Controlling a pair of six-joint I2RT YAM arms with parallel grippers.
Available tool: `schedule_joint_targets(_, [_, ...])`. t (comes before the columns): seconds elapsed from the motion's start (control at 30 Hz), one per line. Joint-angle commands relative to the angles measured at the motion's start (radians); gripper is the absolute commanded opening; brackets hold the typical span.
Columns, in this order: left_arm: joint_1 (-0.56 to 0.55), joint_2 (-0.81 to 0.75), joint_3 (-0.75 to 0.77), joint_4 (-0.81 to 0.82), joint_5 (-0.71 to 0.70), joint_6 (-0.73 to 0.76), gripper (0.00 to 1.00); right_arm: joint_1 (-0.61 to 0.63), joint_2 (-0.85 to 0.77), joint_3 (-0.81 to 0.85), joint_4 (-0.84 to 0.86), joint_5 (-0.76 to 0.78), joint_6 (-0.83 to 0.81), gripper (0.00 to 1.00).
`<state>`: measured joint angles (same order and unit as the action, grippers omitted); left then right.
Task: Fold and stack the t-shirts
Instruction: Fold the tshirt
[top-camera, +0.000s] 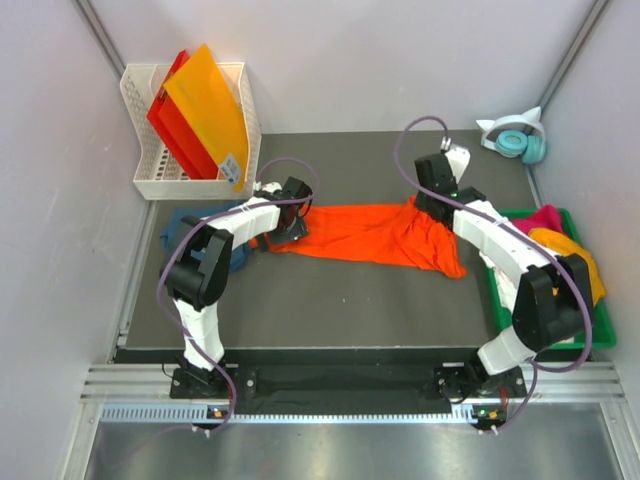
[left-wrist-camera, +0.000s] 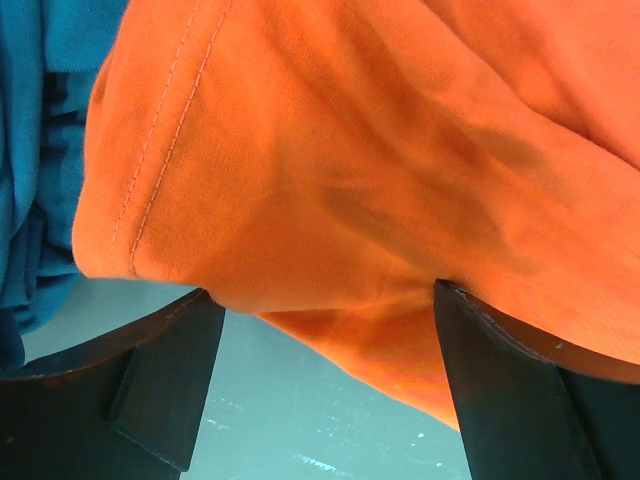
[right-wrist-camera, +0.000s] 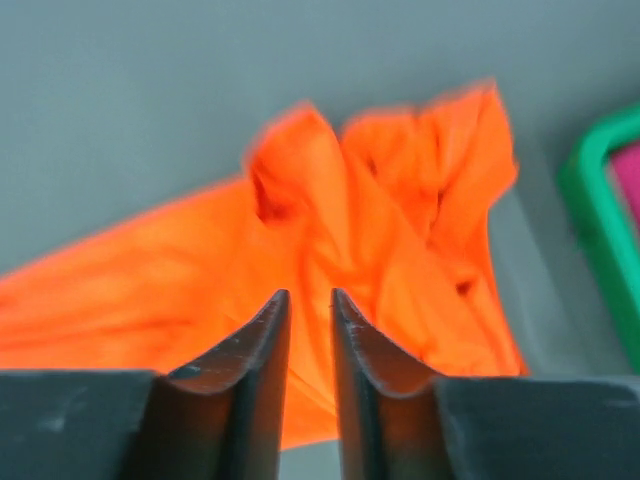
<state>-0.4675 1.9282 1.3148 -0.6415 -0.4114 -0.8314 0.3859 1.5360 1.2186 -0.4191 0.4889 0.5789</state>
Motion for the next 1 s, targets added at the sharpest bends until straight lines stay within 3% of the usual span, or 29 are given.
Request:
schedule_joint_targets(0.0, [0.003,0.0,-0.005,-0.006,0.008,-0.003,0.89,0.01,0.035,-0.094,-0.006,-0.079,0.079,0.19])
schedule_joint_targets(0.33, [0.003,-0.009,-0.006,-0.026,-0.001,-0.006,0.89,-0.025,0.157,-0.105,-0.052,-0.11,0.218,0.16])
schedule_joint_targets(0.97, [0.053,-0.02,-0.048,-0.032,0.008,-0.028,0.89,-0.33,0.214,-0.24,-0.003,-0.329,0.271,0.15])
